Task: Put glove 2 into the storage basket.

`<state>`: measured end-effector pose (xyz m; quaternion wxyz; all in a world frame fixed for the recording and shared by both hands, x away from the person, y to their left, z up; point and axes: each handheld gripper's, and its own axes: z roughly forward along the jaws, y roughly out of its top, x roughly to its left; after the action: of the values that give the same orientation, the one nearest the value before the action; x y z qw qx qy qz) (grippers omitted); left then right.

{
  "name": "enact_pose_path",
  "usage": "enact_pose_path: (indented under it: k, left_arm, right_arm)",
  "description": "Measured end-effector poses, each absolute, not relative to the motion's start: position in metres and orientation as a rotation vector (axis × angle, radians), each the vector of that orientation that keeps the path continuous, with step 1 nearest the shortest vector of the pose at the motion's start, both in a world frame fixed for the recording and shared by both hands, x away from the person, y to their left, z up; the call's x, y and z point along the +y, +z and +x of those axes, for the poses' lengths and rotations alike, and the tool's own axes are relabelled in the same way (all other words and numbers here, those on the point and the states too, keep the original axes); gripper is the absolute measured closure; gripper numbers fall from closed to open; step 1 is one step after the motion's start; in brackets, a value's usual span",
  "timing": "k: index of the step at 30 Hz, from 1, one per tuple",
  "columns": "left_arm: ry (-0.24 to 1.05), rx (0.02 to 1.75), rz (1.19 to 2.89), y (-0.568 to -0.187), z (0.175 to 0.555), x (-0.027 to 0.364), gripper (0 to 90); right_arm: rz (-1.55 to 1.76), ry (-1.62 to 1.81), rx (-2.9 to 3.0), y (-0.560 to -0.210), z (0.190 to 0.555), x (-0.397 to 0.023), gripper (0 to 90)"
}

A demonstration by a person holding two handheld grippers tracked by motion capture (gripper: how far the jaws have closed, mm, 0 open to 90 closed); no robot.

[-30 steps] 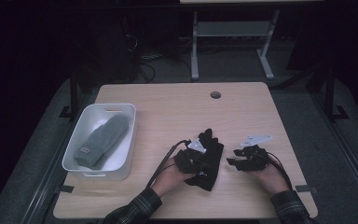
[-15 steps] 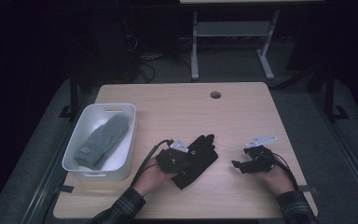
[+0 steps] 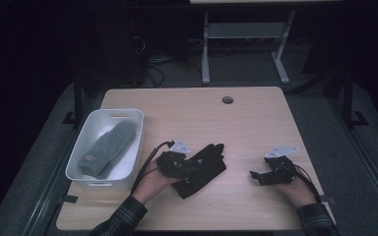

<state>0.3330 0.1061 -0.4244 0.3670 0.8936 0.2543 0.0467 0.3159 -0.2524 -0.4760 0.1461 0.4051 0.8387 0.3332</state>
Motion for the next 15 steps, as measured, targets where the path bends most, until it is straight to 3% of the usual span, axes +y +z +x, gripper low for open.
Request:
enact_pose_path:
  k: [11,15]
  left_arm:
    - [0.098,0.683,2.314,-0.446,0.356,0.091,18.9]
    - [0.096,0.689,2.324,-0.452,0.356,0.087,14.2]
  right_arm:
    - [1.167,1.034,2.354,-0.482,0.313,-0.255,13.4]
    - [1.169,1.033,2.354,-0.482,0.313,-0.255,13.4]
